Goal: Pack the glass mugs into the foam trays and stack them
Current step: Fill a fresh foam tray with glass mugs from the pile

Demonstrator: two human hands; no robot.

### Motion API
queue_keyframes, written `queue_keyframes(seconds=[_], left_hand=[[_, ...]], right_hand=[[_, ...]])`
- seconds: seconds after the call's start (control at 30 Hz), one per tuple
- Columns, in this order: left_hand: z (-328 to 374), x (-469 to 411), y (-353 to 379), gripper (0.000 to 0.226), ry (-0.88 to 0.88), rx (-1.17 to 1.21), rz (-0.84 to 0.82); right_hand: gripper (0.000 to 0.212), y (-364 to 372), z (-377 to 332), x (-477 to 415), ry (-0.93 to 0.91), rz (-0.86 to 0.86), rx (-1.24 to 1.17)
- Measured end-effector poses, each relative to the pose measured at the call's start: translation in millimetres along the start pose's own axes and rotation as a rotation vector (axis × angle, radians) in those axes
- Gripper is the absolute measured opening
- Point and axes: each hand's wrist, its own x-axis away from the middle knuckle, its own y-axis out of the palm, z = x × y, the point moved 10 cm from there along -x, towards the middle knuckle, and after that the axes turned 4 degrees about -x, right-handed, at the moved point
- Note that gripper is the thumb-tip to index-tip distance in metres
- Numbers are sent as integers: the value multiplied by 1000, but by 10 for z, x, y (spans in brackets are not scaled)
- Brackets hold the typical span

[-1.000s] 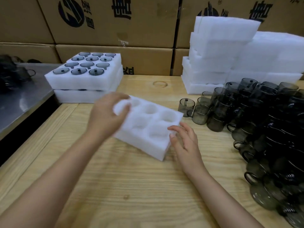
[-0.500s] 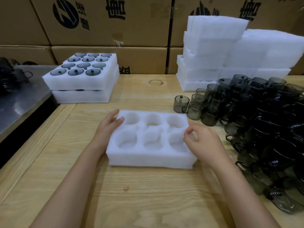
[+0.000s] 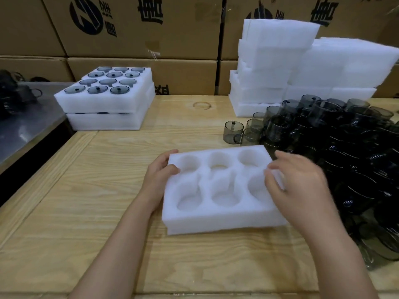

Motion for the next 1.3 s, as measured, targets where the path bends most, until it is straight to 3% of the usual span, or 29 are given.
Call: queue_keyframes(seconds=[0.1, 0.17, 0.23, 0.33, 0.43, 0.67, 0.83, 0.9, 1.0, 1.17, 1.3], left_hand=[[13, -42, 35, 57, 26, -36, -25], [20, -47, 70, 56, 37, -23, -54], [25, -49, 91, 50, 45, 17, -80], [26, -48, 92, 35, 51, 44, -89], [27, -51, 75, 27, 64, 37, -71], [27, -54, 69, 35, 75, -13, -64], [66, -51, 68, 34, 108, 8, -82], [97, -52, 57, 36, 133, 27, -85], [143, -34, 48, 39, 170, 29, -103], [216, -3, 82, 62, 228, -23, -129], [205, -12, 143, 51, 250, -36, -179]], right_hand=[[24, -564, 169, 261, -11, 426, 70], [26, -734, 535, 415, 149, 518, 67], [31, -681, 858, 452, 342, 441, -54], [49, -546, 1018, 523, 560, 303, 164], [47, -405, 1082, 541, 629, 202, 231], [32, -422, 1034, 502, 567, 275, 155], [23, -589, 405, 332, 250, 460, -145], [16, -498, -1, 131, 120, 393, -330], [29, -102, -463, -267, 98, 104, -523], [31, 428, -1045, -717, 4, -259, -496], [27, 705, -1258, -737, -55, -366, -470]])
